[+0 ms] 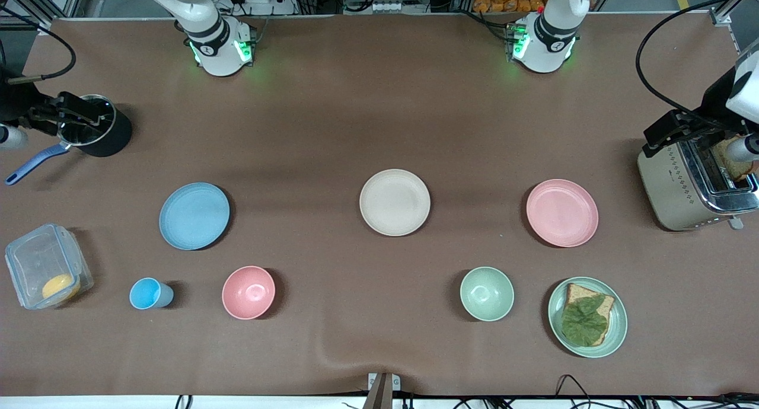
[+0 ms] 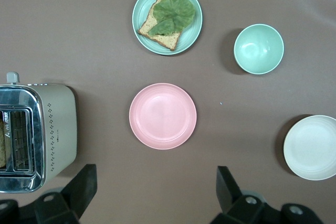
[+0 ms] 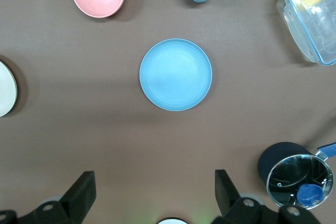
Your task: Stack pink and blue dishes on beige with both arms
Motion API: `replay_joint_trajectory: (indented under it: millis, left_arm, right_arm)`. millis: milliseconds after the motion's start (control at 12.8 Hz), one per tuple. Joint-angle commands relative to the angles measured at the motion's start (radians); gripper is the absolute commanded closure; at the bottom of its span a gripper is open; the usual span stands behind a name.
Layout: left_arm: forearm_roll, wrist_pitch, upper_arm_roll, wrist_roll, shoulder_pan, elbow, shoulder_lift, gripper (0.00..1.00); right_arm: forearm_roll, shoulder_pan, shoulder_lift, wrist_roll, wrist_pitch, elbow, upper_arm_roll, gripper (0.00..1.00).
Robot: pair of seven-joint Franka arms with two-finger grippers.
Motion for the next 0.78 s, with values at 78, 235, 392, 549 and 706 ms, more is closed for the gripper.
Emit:
replay_joint_trajectory:
  millis: [78, 235, 392, 549, 706]
  left_arm:
    - [0.007, -0.006, 0.002, 0.007, 0.002, -0.025, -0.037, 0.00]
    - [0.033, -0.045, 0.002, 0.008, 0.005, -0.022, -0.037, 0.00]
    - [0.036, -0.084, 0.000, 0.008, 0.008, -0.018, -0.040, 0.00]
    - [0.040, -0.107, 0.002, 0.008, 0.002, -0.015, -0.038, 0.00]
    - [0.040, -0.125, 0.000, 0.010, 0.002, -0.015, -0.040, 0.00]
  right_arm:
    - [0.006, -0.012, -0.008, -0.008, -0.005, 0.004, 0.006, 0.00]
    - [0.002, -0.012, -0.002, -0.005, -0.006, 0.011, 0.006, 0.00]
    - [0.003, -0.008, 0.000, 0.004, -0.025, 0.013, 0.007, 0.00]
    - [0.003, -0.021, 0.029, 0.007, -0.031, 0.015, 0.004, 0.00]
    - [-0.006, -0.072, 0.085, -0.007, -0.026, 0.016, 0.002, 0.00]
